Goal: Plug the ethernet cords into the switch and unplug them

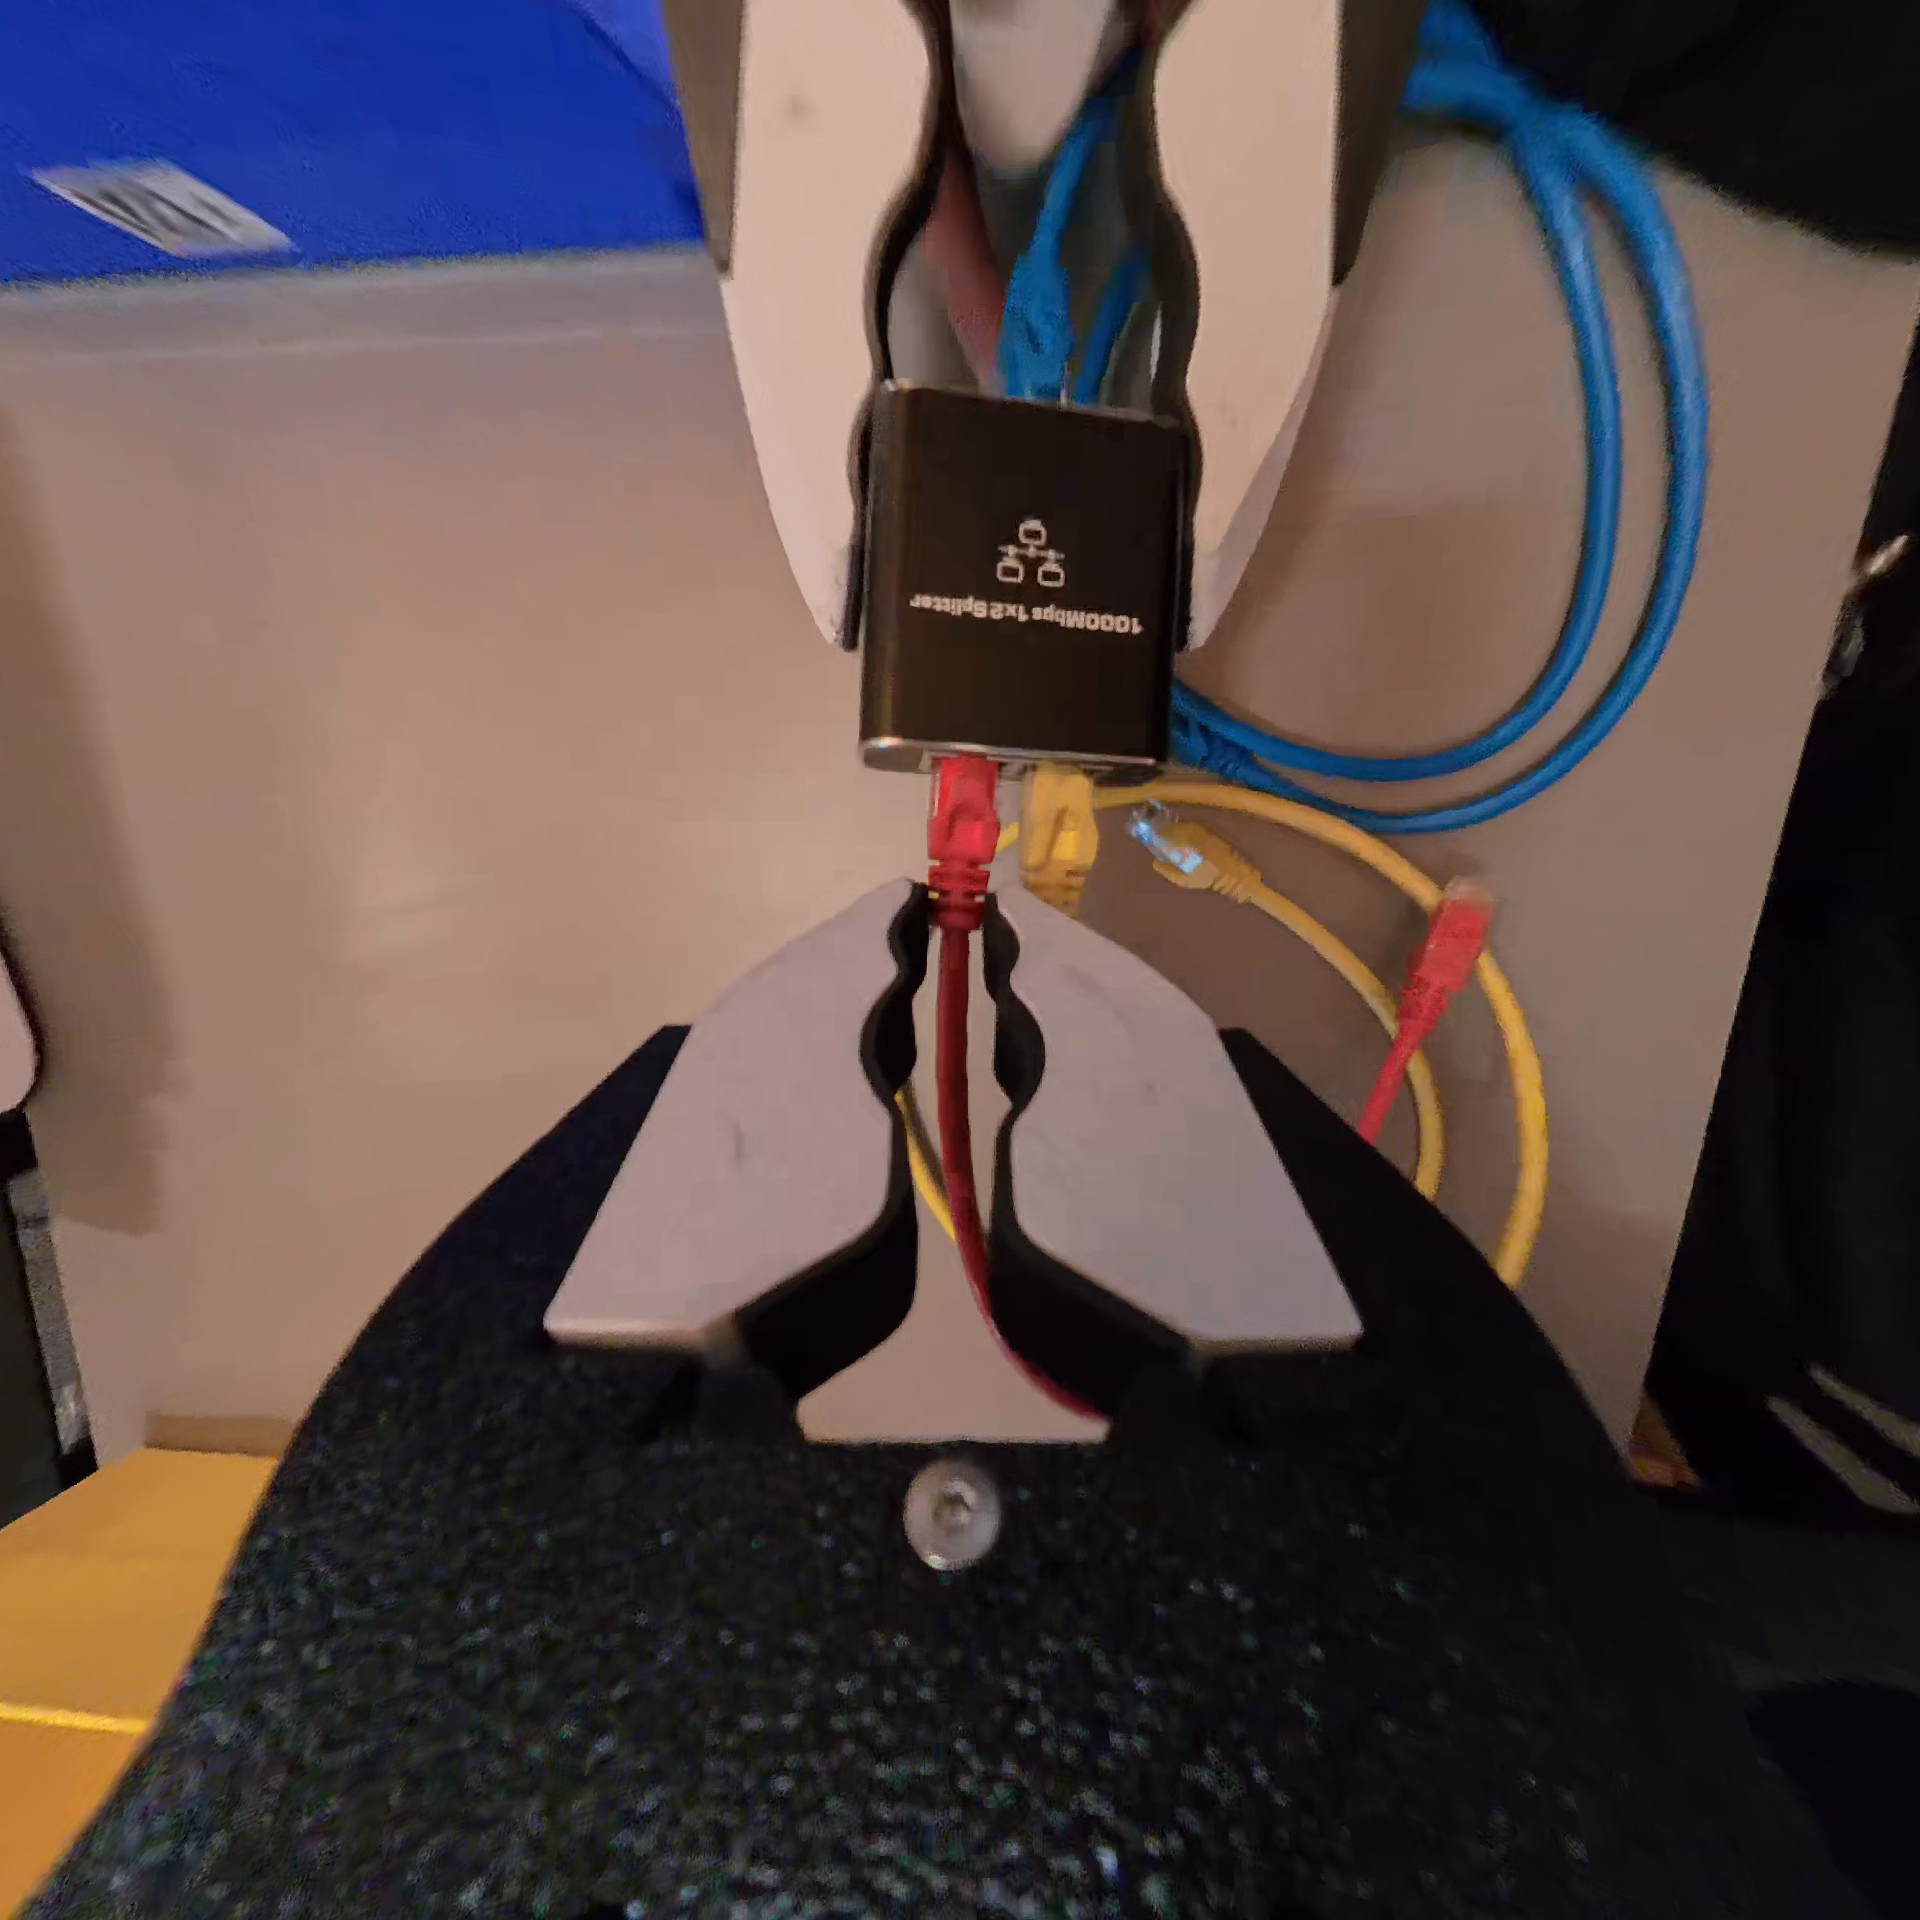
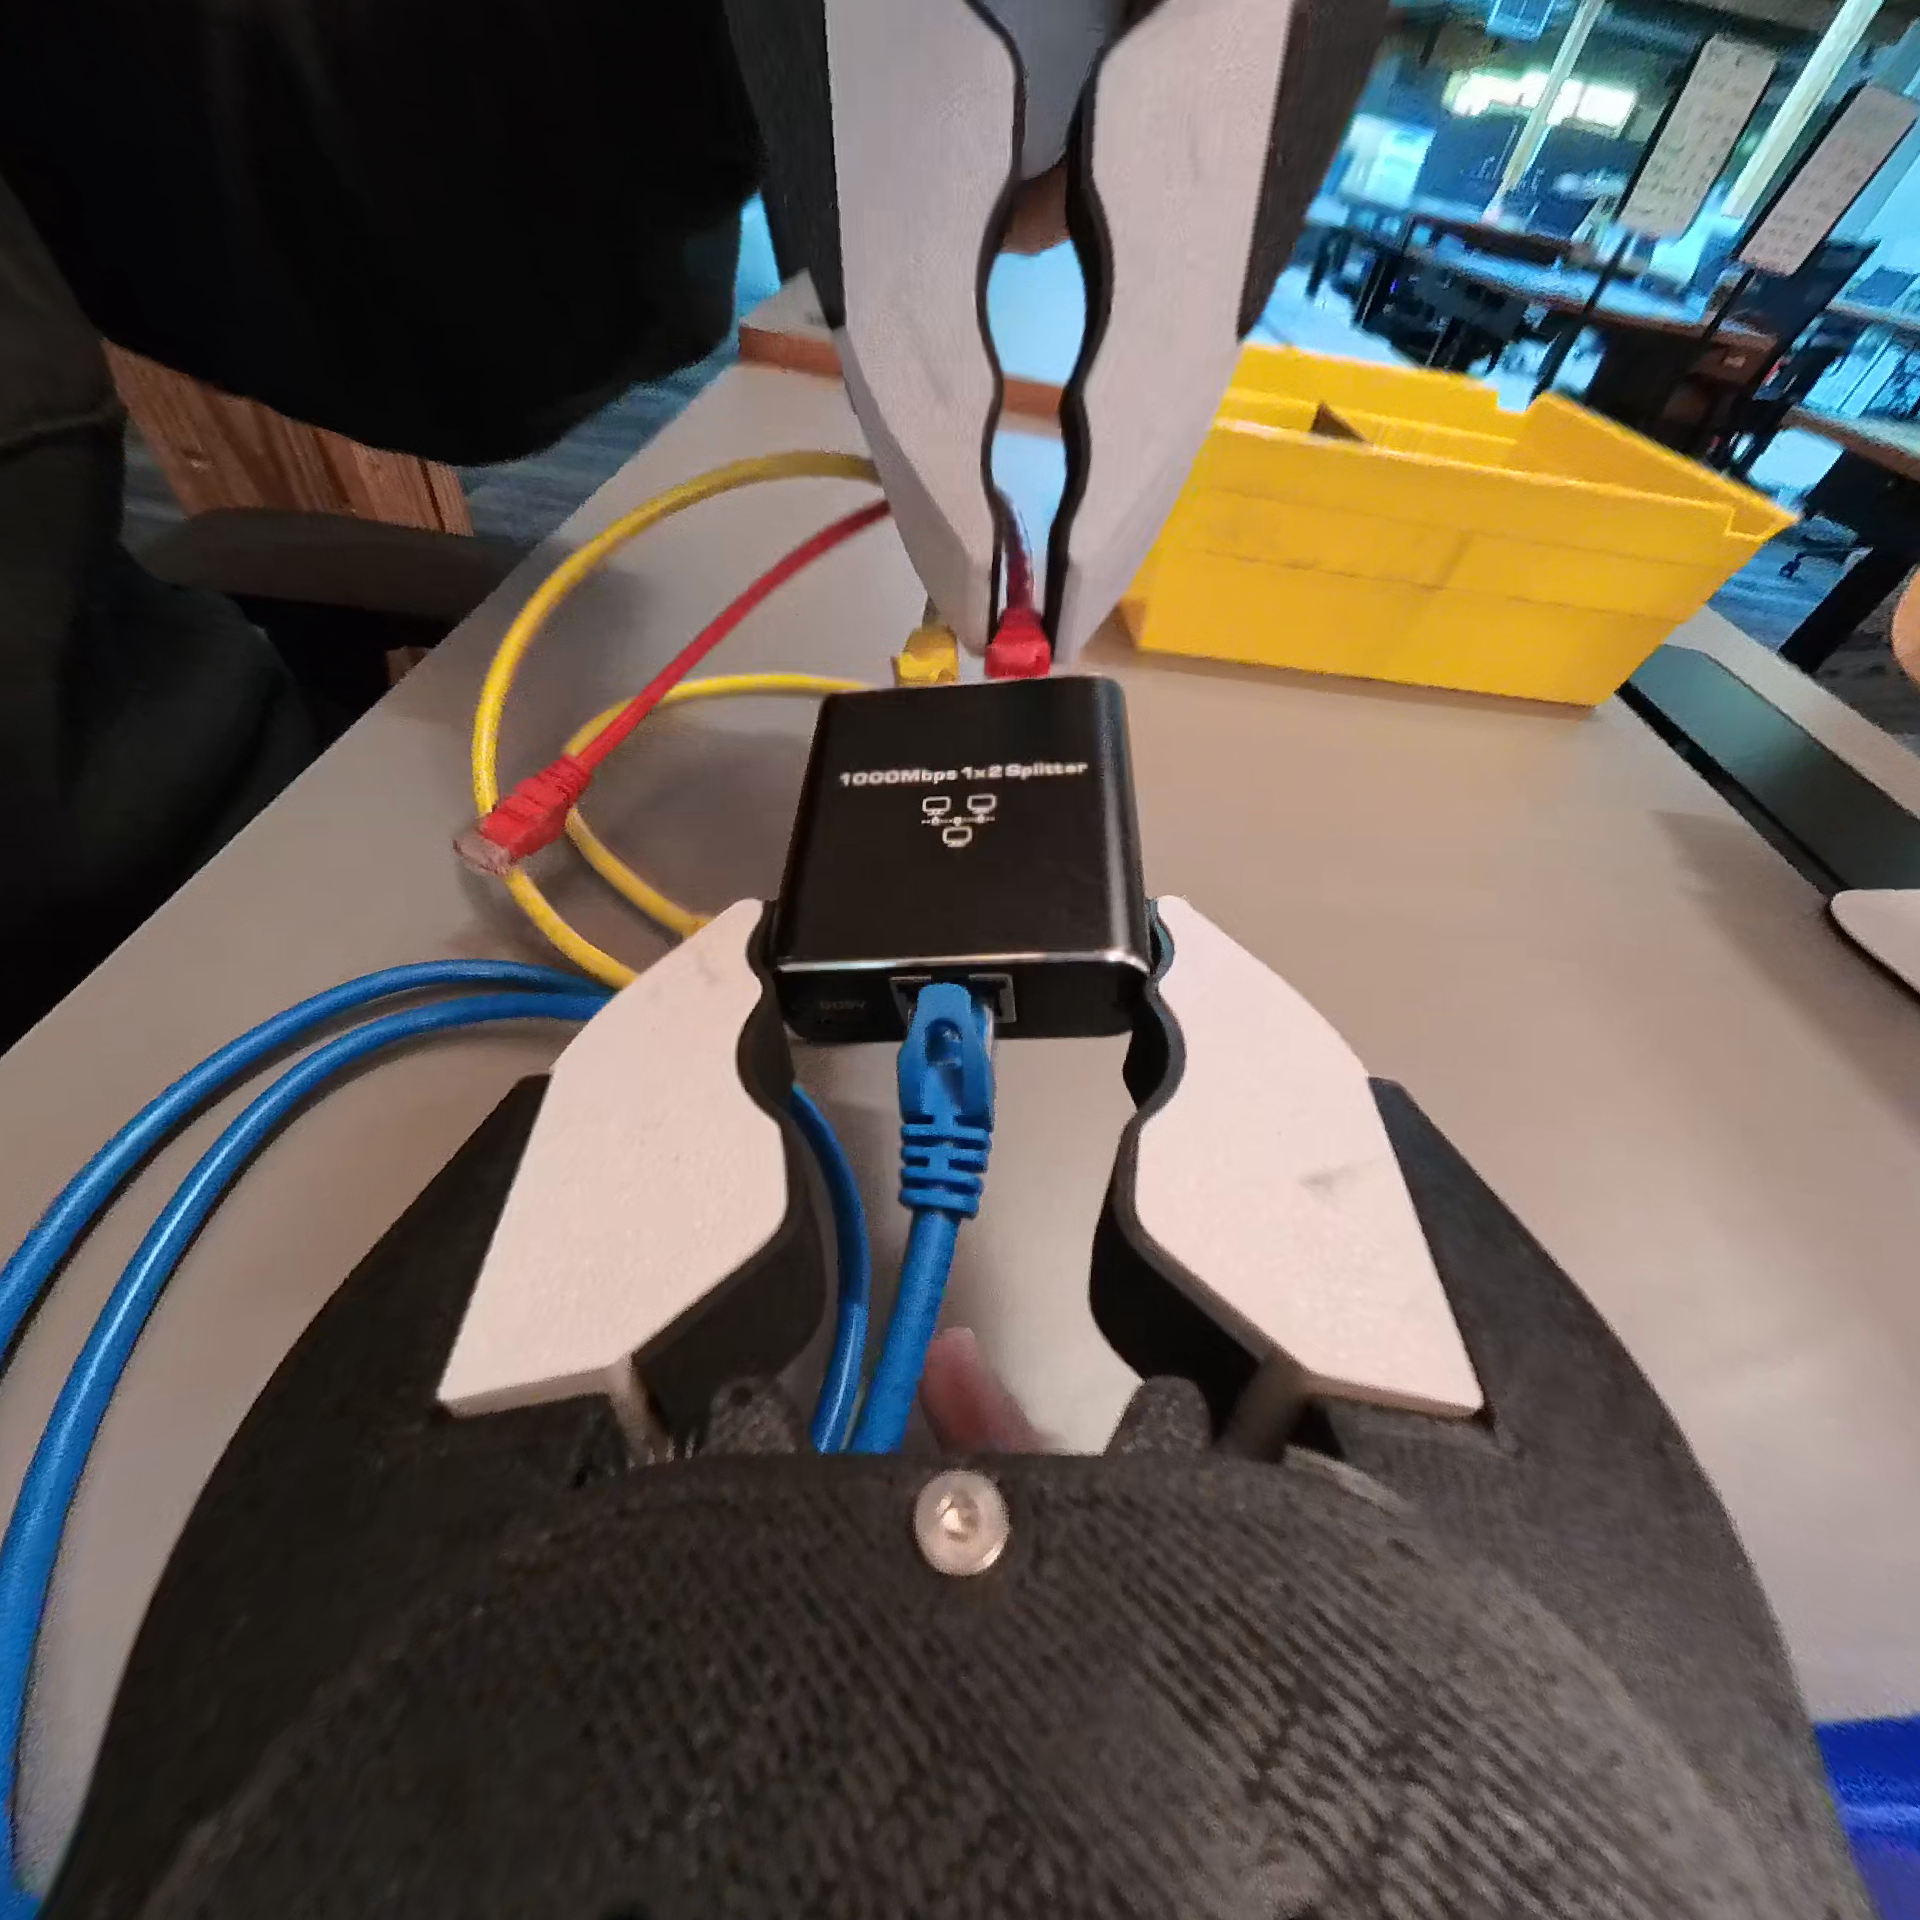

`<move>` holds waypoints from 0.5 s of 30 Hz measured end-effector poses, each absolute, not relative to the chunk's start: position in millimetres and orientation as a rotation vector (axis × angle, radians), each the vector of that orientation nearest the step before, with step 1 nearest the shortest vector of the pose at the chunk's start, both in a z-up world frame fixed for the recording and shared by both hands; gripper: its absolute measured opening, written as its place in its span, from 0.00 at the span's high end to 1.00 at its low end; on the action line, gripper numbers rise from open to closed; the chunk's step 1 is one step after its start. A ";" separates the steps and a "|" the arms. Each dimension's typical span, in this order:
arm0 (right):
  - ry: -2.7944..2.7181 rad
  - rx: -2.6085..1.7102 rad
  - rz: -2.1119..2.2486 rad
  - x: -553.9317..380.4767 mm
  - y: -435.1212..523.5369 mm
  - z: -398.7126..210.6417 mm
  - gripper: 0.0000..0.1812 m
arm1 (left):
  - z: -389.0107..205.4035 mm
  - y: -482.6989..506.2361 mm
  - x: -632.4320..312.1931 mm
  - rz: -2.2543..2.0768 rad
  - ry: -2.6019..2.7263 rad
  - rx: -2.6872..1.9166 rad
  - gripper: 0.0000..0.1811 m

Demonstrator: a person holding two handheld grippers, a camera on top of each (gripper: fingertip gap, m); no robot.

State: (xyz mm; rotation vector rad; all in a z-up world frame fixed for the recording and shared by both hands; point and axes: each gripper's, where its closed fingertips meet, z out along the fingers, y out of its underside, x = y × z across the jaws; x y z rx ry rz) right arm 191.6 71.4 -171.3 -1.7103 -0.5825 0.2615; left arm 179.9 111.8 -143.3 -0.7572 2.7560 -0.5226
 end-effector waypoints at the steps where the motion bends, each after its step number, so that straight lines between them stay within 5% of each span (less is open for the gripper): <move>1: -0.565 -1.673 0.276 190.8 71.9 -165.5 0.65 | -128.9 114.4 184.9 -0.613 2.652 -0.781 0.91; 4: -0.556 -1.649 0.215 195.4 72.7 -158.4 0.65 | -63.4 154.6 203.3 -0.831 2.143 -0.913 0.74; 7: -0.544 -1.588 0.162 197.8 72.6 -143.8 0.65 | -29.1 208.0 181.0 -1.026 1.776 -1.004 0.69; 15: -0.537 -1.420 -0.129 218.4 49.0 -29.6 0.65 | -156.0 288.8 113.0 -0.882 1.765 -1.315 0.62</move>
